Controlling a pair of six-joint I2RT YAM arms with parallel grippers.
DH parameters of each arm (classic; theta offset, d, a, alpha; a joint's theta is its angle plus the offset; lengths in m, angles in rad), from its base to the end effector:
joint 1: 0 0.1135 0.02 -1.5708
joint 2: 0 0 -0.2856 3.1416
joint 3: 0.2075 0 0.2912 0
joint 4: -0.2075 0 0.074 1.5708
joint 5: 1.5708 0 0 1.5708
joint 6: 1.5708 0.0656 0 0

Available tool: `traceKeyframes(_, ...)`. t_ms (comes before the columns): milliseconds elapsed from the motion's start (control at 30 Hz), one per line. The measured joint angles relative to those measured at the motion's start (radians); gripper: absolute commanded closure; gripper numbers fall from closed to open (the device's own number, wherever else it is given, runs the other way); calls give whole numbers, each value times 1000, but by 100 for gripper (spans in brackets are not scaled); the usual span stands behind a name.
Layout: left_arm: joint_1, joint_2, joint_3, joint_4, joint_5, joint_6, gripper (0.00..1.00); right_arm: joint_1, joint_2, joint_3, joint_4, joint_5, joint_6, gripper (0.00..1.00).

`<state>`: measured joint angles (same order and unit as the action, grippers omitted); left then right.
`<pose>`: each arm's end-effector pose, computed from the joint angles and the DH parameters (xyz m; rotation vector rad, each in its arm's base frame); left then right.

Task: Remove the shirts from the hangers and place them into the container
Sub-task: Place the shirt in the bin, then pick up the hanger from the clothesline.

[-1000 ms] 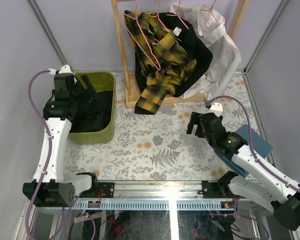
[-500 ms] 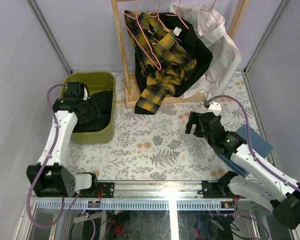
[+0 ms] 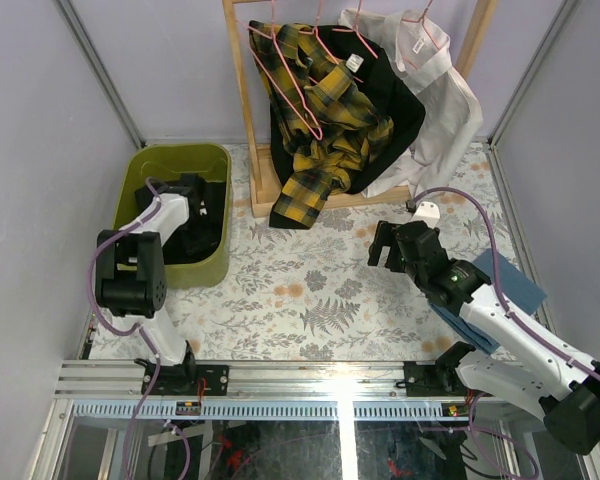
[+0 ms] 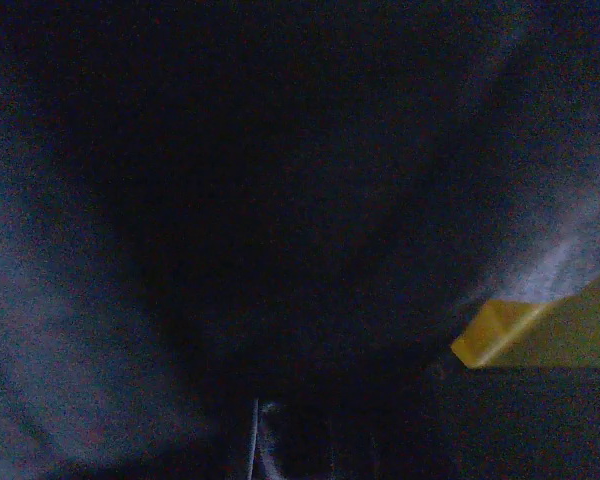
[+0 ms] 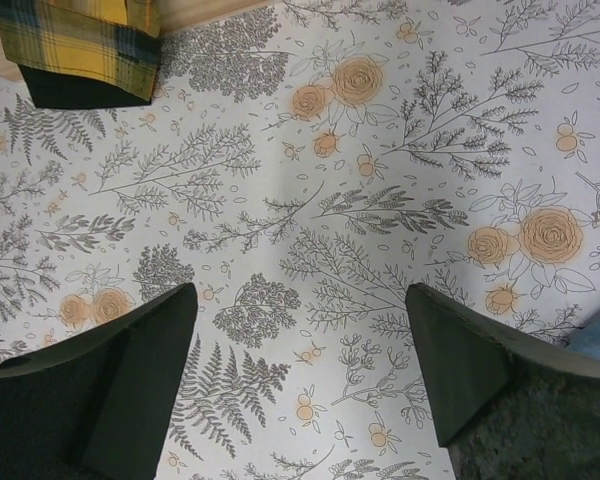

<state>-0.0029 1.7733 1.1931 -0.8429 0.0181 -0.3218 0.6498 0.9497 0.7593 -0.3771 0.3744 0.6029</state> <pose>0.3692 -0.0023 0.1492 -0.4740 2.9604 -0.0626 0.2206 0.1375 0.2781 0.1691 2.1077 0.3534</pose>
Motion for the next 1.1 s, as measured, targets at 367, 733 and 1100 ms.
traceKeyframes(367,-33,-163,-35,36,-74,-29,35,0,-19,23,-9,9,-36,5)
traceKeyframes(733,42,-509,-33,109,-225,-90,9,0,-57,87,15,9,-132,5)
traceKeyframes(1100,181,-327,-239,189,-166,-185,10,0,-13,143,23,8,-163,5)
